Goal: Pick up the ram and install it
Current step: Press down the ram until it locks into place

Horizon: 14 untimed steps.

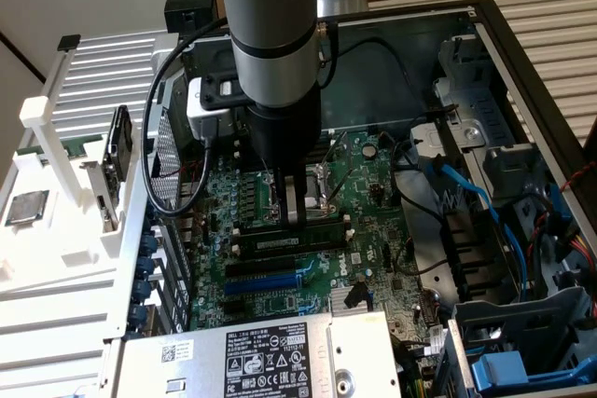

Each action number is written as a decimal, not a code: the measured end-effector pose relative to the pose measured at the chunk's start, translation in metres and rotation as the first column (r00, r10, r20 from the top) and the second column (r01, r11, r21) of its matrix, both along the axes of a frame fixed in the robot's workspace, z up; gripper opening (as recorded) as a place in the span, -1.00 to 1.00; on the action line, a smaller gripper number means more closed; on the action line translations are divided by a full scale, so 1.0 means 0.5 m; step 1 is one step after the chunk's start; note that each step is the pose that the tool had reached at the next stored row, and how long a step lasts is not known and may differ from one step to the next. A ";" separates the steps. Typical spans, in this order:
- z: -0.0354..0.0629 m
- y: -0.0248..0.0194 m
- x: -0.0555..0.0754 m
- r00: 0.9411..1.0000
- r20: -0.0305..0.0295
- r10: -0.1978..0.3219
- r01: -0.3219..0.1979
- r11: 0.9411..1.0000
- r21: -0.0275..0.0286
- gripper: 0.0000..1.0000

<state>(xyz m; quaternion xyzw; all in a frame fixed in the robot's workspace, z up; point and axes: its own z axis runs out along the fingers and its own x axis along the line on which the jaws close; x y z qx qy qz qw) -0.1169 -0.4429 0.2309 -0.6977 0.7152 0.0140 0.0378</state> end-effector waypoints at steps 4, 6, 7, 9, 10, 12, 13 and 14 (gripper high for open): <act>0.000 -0.0002 0.000 1.000 0.000 0.000 0.000 1.000 0.000 -0.80; 0.000 -0.0009 0.000 1.000 0.000 0.000 0.000 1.000 0.000 -0.80; 0.000 -0.0013 0.000 1.000 0.000 0.000 0.000 1.000 0.000 -0.80; 0.000 -0.0018 0.000 1.000 0.000 0.000 0.000 1.000 0.000 -0.80; 0.000 -0.0018 0.000 1.000 0.000 0.000 0.000 1.000 0.000 -0.80; 0.001 -0.0024 0.000 1.000 0.000 0.000 0.000 1.000 0.000 -0.80; 0.000 -0.0028 0.000 1.000 0.000 0.000 0.000 1.000 0.000 -0.80; 0.000 -0.0034 0.000 1.000 0.000 0.000 0.000 1.000 0.000 -0.80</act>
